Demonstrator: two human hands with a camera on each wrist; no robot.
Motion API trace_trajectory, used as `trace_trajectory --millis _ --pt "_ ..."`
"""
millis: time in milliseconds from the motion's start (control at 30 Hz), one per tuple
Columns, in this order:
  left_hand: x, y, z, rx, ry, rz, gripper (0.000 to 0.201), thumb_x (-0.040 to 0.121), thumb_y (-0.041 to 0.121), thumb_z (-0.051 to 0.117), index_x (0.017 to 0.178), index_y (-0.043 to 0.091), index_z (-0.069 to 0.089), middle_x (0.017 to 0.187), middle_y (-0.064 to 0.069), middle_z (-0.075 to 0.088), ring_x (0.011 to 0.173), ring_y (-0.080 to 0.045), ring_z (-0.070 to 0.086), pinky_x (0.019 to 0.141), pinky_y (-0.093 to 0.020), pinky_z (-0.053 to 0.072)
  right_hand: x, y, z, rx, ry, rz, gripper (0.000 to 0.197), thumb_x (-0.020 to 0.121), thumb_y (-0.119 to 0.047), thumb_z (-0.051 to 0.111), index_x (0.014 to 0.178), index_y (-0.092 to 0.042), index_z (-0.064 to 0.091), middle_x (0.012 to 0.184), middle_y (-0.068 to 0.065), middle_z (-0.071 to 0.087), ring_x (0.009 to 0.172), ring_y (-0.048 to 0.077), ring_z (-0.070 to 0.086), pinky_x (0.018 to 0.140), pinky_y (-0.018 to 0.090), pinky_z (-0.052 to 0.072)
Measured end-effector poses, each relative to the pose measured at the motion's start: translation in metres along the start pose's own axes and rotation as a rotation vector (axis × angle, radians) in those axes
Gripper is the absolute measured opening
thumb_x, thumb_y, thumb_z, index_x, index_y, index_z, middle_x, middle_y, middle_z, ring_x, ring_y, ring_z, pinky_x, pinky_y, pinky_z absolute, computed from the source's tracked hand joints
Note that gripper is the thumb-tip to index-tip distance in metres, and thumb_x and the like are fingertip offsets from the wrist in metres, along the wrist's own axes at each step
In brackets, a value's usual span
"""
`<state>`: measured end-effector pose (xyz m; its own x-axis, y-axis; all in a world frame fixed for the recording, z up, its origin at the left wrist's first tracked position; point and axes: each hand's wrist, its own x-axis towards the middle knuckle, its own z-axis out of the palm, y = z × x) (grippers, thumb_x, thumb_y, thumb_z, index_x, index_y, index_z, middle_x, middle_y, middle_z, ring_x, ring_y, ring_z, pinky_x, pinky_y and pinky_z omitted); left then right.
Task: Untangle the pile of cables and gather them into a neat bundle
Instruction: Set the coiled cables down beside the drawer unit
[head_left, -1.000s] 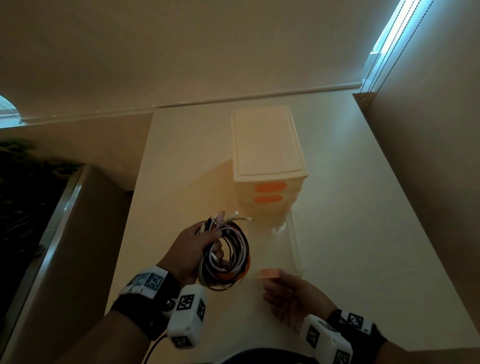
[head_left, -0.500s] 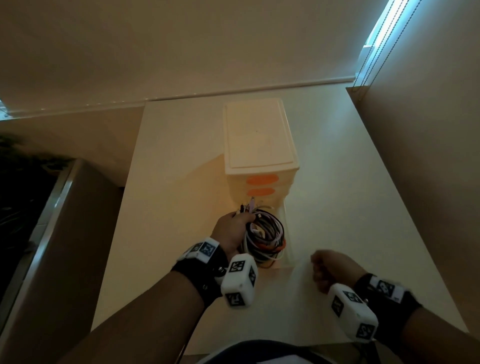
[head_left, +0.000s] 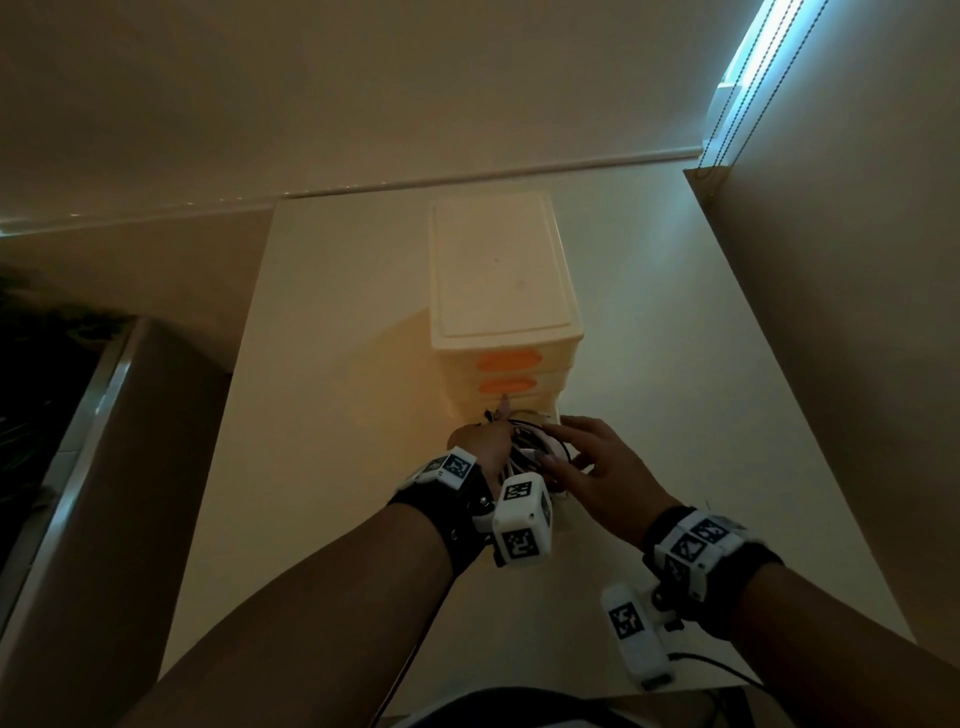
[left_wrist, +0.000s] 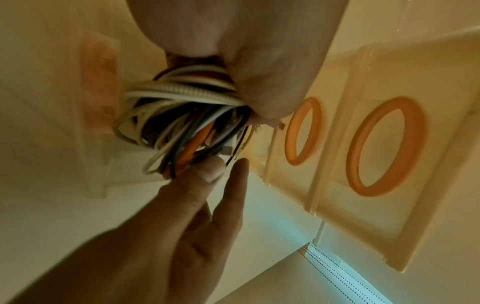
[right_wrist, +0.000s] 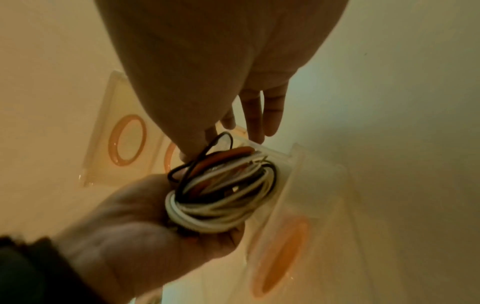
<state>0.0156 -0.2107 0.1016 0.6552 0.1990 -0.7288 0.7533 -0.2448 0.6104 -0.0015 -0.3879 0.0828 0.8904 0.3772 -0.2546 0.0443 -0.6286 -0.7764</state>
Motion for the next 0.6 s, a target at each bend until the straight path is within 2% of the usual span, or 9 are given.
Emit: trace_trajectory --millis 33,67,133,200,267,333,367,500,600 --pt "0.006 -0.001 0.0 0.093 -0.01 0.036 0.072 0.11 0.022 0.038 0.158 0.008 -0.013 0.113 -0.023 0.065 0.069 -0.026 0.056 0.056 -0.025 0.041 -0.001 0.001 0.001 -0.01 0.004 -0.023 0.044 0.1 -0.036 0.059 0.143 -0.031 0.052 0.148 -0.003 0.041 0.1 0.013 0.062 0.086 0.026 0.053" --pt "0.01 0.003 0.001 0.137 -0.015 0.021 0.066 0.111 0.023 0.034 0.158 0.006 -0.01 0.114 -0.026 0.065 0.071 -0.03 0.057 0.059 -0.027 0.04 -0.001 0.002 0.004 -0.01 0.013 -0.046 0.044 0.1 -0.035 0.058 0.143 -0.033 0.05 0.148 -0.002 0.041 0.107 0.015 0.06 0.092 0.029 0.053" --pt "0.005 0.013 0.0 0.135 -0.004 0.0 0.055 0.113 0.026 0.024 0.157 -0.002 0.006 0.111 -0.031 0.063 0.079 -0.034 0.058 0.061 -0.028 0.035 -0.001 0.002 0.007 -0.01 0.03 -0.09 0.048 0.1 -0.04 0.056 0.146 -0.038 0.044 0.15 0.0 0.039 0.13 0.019 0.048 0.107 0.04 0.047" --pt "0.011 0.01 0.0 0.133 0.006 -0.035 0.052 0.112 0.021 0.028 0.155 -0.005 0.015 0.133 -0.03 0.056 0.106 -0.034 0.058 0.074 -0.03 0.034 0.001 -0.001 0.007 -0.096 0.012 -0.131 0.059 0.092 -0.058 0.049 0.149 -0.043 0.039 0.159 0.001 0.03 0.143 0.023 0.032 0.116 0.048 0.033" --pt "0.008 0.001 0.001 0.17 0.006 0.028 0.045 0.11 0.018 0.039 0.151 0.0 0.034 0.144 -0.021 0.051 0.117 -0.03 0.055 0.087 -0.031 0.036 0.009 -0.007 0.005 -0.229 -0.039 -0.182 0.063 0.089 -0.06 0.045 0.15 -0.047 0.035 0.164 0.0 0.02 0.147 0.024 0.021 0.118 0.051 0.023" --pt "0.012 -0.002 0.004 0.186 -0.024 -0.024 0.036 0.106 0.018 0.048 0.135 -0.002 0.055 0.132 -0.022 0.06 0.103 -0.031 0.059 0.082 -0.035 0.041 0.018 -0.013 0.005 -0.358 -0.08 -0.225 0.064 0.09 -0.055 0.044 0.152 -0.044 0.033 0.163 0.001 0.02 0.146 0.024 0.018 0.116 0.051 0.02" --pt "0.014 0.0 0.005 0.178 -0.038 -0.043 0.032 0.104 0.017 0.051 0.126 -0.003 0.059 0.125 -0.023 0.063 0.099 -0.033 0.061 0.079 -0.037 0.044 0.021 -0.016 0.006 -0.42 -0.091 -0.237 0.065 0.089 -0.056 0.039 0.152 -0.042 0.033 0.16 0.003 0.024 0.144 0.026 0.02 0.114 0.05 0.022" --pt "0.005 0.003 0.003 0.102 0.014 -0.047 0.03 0.105 0.021 0.05 0.124 0.001 0.059 0.118 -0.019 0.065 0.1 -0.037 0.061 0.074 -0.033 0.044 0.027 -0.019 0.007 -0.548 -0.105 -0.254 0.075 0.086 -0.057 0.017 0.152 -0.03 0.036 0.145 0.005 0.038 0.133 0.028 0.032 0.105 0.045 0.029" --pt "0.001 0.001 0.005 -0.125 0.082 -0.032 0.028 0.11 0.024 0.036 0.121 0.007 0.055 0.11 -0.011 0.063 0.104 -0.035 0.058 0.068 -0.024 0.043 0.017 -0.015 0.006 -0.375 -0.053 -0.312 0.06 0.098 -0.046 0.023 0.153 -0.026 0.037 0.149 -0.002 0.041 0.135 0.021 0.037 0.108 0.041 0.033"
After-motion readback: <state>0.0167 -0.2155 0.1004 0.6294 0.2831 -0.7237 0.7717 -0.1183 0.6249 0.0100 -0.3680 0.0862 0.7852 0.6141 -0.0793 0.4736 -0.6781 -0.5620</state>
